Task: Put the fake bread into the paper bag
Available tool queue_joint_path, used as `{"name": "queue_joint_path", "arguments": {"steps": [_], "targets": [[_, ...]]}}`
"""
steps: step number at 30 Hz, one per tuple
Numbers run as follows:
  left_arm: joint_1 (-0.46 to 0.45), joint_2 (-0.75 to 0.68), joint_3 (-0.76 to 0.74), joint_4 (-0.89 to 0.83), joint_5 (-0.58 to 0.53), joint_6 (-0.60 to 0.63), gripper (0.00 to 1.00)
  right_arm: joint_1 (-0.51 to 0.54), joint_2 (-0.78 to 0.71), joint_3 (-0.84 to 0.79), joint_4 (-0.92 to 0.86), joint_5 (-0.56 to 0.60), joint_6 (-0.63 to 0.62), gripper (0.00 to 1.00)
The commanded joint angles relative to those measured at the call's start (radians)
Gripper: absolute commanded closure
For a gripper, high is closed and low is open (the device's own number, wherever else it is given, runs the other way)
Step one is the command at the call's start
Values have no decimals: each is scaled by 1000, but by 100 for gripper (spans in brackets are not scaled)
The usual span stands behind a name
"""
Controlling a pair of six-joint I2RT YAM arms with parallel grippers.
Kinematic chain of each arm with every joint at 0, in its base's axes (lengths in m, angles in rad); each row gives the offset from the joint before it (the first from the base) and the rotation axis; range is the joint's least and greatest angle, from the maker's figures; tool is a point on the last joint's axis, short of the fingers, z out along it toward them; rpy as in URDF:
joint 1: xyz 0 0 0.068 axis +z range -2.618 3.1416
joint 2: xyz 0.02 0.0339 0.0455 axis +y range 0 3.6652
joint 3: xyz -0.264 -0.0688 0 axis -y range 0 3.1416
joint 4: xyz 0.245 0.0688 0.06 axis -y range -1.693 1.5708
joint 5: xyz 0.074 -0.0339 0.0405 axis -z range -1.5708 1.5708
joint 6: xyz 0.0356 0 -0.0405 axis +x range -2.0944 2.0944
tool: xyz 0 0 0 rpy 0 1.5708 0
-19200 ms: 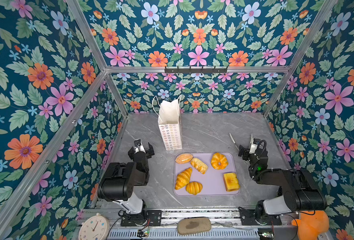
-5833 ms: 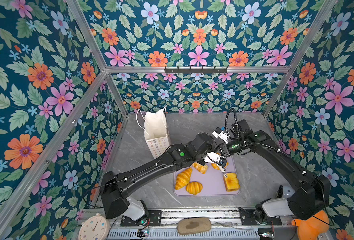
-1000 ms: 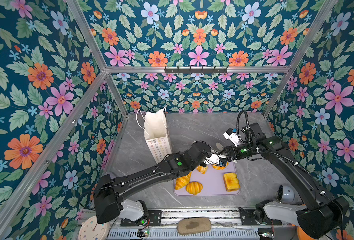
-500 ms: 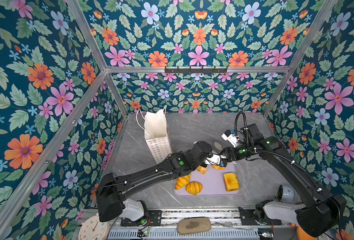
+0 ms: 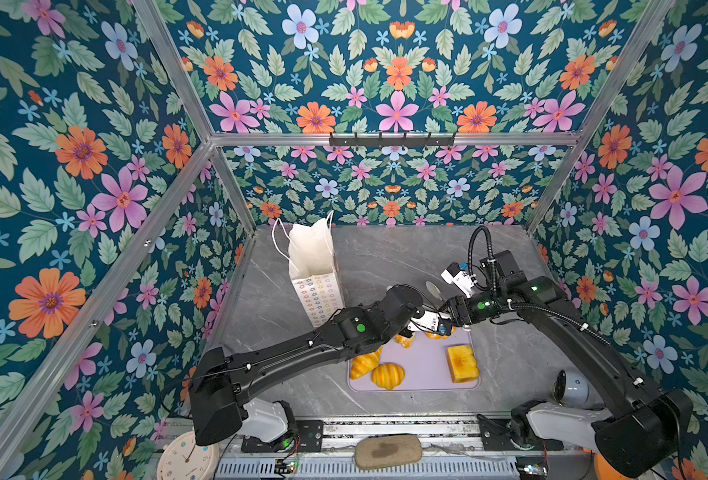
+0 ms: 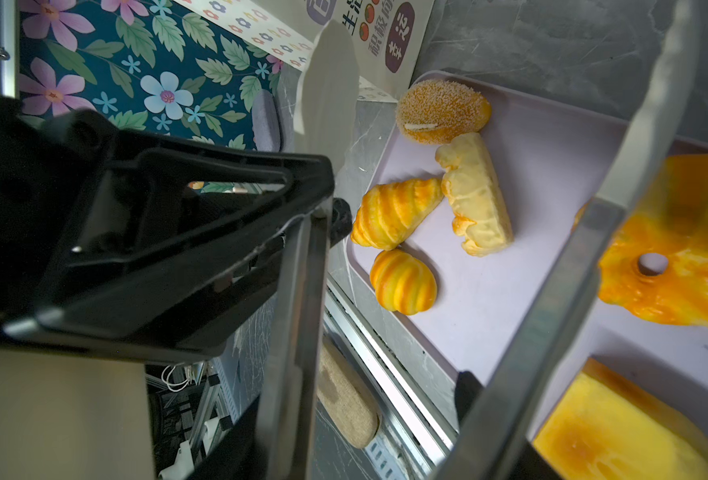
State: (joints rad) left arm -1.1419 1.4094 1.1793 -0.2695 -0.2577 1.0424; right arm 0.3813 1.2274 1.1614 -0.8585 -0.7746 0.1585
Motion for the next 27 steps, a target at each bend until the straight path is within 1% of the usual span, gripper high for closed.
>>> {"name": "queue_joint_path", "arguments": {"steps": [1, 4, 8, 10, 13, 17, 19, 24, 25, 27], "targets": [[-12, -9, -6, 115, 97, -52, 82, 10, -2, -3, 117, -82, 30, 70], [-12, -31, -23, 125, 99, -57, 77, 10, -1, -3, 119, -92, 29, 72], [-10, -49, -48, 154, 107, -54, 75, 10, -2, -5, 128, -114, 34, 73], [-10, -46, -47, 155, 104, -54, 80, 9, -6, -4, 140, -121, 42, 73], [-10, -42, -37, 145, 100, -53, 91, 10, -14, -5, 144, -121, 51, 70], [-9, -46, -38, 144, 89, -47, 96, 10, -21, -4, 127, -123, 38, 69], [-7, -52, -36, 141, 88, -44, 100, 10, -24, -2, 112, -121, 29, 65], [-6, -55, -28, 123, 95, -38, 100, 10, -31, 9, 81, -111, 6, 54], [-6, -55, -28, 120, 94, -35, 100, 9, -33, 17, 73, -104, 3, 51], [-6, -57, -28, 114, 97, -35, 100, 9, -38, 27, 61, -82, -1, 41]]}}
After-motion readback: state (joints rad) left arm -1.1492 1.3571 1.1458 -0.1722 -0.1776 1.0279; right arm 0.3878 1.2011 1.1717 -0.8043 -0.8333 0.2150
